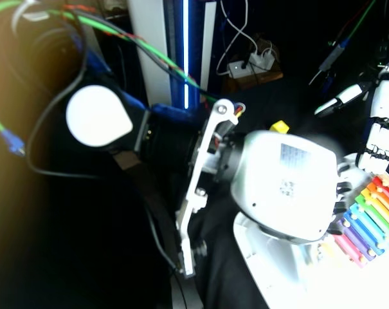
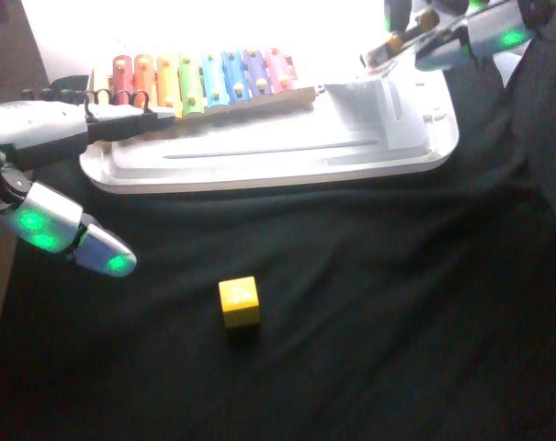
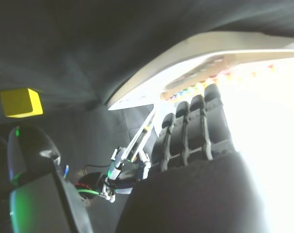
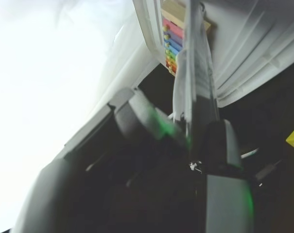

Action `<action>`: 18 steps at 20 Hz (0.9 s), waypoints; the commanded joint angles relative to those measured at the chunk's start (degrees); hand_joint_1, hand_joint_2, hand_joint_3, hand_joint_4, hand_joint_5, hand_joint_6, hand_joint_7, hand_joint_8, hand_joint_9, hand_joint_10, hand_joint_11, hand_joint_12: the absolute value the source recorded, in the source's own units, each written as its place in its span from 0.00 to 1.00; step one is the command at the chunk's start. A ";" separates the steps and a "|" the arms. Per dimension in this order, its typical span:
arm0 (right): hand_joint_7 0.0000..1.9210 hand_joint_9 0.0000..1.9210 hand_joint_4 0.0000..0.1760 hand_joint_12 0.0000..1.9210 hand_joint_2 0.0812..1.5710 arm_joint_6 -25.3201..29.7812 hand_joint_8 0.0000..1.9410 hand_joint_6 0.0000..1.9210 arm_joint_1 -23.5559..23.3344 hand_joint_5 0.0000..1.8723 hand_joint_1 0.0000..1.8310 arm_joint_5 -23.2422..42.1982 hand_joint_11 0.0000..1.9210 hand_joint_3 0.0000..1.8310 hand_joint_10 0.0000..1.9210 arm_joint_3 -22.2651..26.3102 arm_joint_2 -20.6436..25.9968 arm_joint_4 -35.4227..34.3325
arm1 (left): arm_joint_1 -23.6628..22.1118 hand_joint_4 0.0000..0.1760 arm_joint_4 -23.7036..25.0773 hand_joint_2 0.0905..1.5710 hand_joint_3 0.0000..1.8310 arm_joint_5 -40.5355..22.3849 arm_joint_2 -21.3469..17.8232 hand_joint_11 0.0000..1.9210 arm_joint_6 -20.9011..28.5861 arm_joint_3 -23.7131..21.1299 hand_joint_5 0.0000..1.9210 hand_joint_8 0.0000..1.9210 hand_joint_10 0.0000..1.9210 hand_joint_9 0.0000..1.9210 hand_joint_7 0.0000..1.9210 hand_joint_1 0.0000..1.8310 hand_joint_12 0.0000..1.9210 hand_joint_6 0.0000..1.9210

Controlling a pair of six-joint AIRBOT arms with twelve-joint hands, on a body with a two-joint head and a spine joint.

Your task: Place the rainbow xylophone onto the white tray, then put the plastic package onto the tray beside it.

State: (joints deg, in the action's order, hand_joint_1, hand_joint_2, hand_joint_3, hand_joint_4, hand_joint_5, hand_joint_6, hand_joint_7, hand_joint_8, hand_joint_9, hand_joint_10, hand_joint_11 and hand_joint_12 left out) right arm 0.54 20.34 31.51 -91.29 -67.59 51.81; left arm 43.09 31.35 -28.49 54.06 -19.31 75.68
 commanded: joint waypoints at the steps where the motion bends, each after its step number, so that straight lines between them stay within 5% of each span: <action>1: 0.62 0.69 0.00 1.00 0.70 -0.10 0.97 0.53 -0.26 0.51 0.64 2.91 0.74 0.00 1.00 0.10 0.01 -2.53 | -0.49 0.15 -1.89 0.42 0.00 -4.61 -0.26 0.05 0.16 0.03 0.00 0.00 0.00 0.03 0.04 0.39 0.01 0.00; 3: 0.66 0.73 0.00 1.00 0.68 -0.10 0.88 0.44 0.15 0.56 0.65 2.95 0.74 0.00 0.93 0.53 0.30 -2.03 | -0.39 0.26 -1.89 0.41 0.00 -4.59 -0.25 0.04 0.15 -0.05 0.00 0.00 0.00 0.02 0.04 0.37 0.00 0.00; 4: 0.66 0.73 0.00 1.00 0.67 -0.10 0.88 0.43 0.24 0.57 0.65 2.94 0.75 0.00 0.93 0.50 0.30 -1.79 | -0.38 0.10 -1.89 0.42 0.00 -4.58 -0.25 0.04 0.15 -0.05 0.00 0.00 0.00 0.03 0.04 0.38 0.00 0.00; 6: 0.64 0.73 0.00 1.00 0.69 -0.10 0.99 0.49 0.85 0.53 0.64 2.94 0.76 0.00 1.00 0.23 0.24 -1.31 | -0.38 0.26 -1.89 0.42 0.00 -4.57 -0.23 0.03 0.16 -0.08 0.00 0.00 0.00 0.02 0.04 0.39 0.00 0.00; 8: 0.61 0.70 0.00 1.00 0.71 -0.09 0.93 0.54 1.71 0.50 0.64 2.93 0.73 0.00 0.99 -0.50 -0.22 -1.30 | -0.37 0.31 -1.89 0.42 0.00 -4.52 -0.23 0.04 0.14 -0.08 0.00 0.00 0.00 0.02 0.04 0.38 0.00 0.00; 10: 0.55 0.64 0.00 0.96 0.72 0.08 0.92 0.56 2.46 0.49 0.63 2.45 0.63 0.00 0.93 -1.34 -0.57 -1.31 | -0.33 0.22 -1.89 0.42 0.00 -4.47 -0.22 0.04 0.13 -0.09 0.00 0.00 0.00 0.02 0.03 0.38 0.00 0.00; 11: 0.48 0.53 0.00 0.90 0.73 0.30 0.68 0.58 2.60 0.46 0.67 1.95 0.48 0.00 0.78 -1.64 -0.64 -1.33 | -0.32 0.29 -1.89 0.42 0.00 -4.47 -0.22 0.04 0.13 -0.10 0.00 0.00 0.00 0.03 0.04 0.38 0.00 0.00; 12: 0.47 0.44 0.00 0.85 0.73 0.70 0.70 0.48 2.80 0.46 0.68 1.66 0.33 0.00 0.63 -2.02 -0.74 -1.32 | -0.29 0.33 -1.89 0.41 0.00 -4.47 -0.23 0.03 0.13 -0.10 0.00 0.00 0.00 0.03 0.04 0.37 0.00 0.00; 13: 0.38 0.32 0.00 0.70 0.71 1.04 0.30 0.17 3.06 0.42 0.62 1.42 0.17 0.00 0.35 -2.32 -0.82 -1.32 | -0.28 0.34 -1.89 0.42 0.00 -4.43 -0.23 0.03 0.13 -0.10 0.00 0.00 0.00 0.02 0.03 0.37 0.00 0.00; 14: 0.36 0.31 0.00 0.60 0.69 1.51 0.10 0.05 3.22 0.40 0.57 1.33 0.12 0.00 0.16 -2.64 -0.86 -1.32 | -0.28 0.30 -1.89 0.42 0.00 -4.39 -0.23 0.02 0.13 -0.11 0.00 0.00 0.00 0.01 0.03 0.38 0.00 0.00; 15: 0.31 0.28 0.00 0.46 0.66 1.84 0.02 0.01 3.38 0.34 0.52 1.32 0.13 0.00 0.06 -2.81 -0.87 -1.31 | -0.25 0.23 -1.89 0.42 0.00 -4.37 -0.23 0.04 0.13 -0.13 0.00 0.00 0.00 0.02 0.03 0.38 0.01 0.00; 16: 0.23 0.22 0.00 0.40 0.62 2.14 0.00 0.00 3.50 0.24 0.47 1.32 0.08 0.00 0.01 -2.84 -0.83 -1.31 | -0.18 0.32 -1.89 0.41 0.00 -4.37 -0.24 0.04 0.13 -0.16 0.00 0.00 0.00 0.02 0.03 0.36 0.01 0.00; 18: 0.12 0.13 0.00 0.38 0.59 2.32 0.00 0.00 3.61 0.09 0.41 1.32 0.03 0.00 0.00 -2.83 -0.72 -1.31 | -0.06 0.26 -1.97 0.41 0.00 -4.37 -0.24 0.04 0.16 -0.20 0.00 0.00 0.00 0.02 0.03 0.38 0.01 0.00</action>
State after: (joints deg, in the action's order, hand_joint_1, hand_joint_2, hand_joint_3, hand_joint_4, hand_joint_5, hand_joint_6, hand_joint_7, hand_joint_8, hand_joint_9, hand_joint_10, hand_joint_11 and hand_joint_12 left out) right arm 2.52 24.73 28.40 -94.06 -68.25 54.17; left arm 43.33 31.31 -28.34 54.04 -19.29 75.61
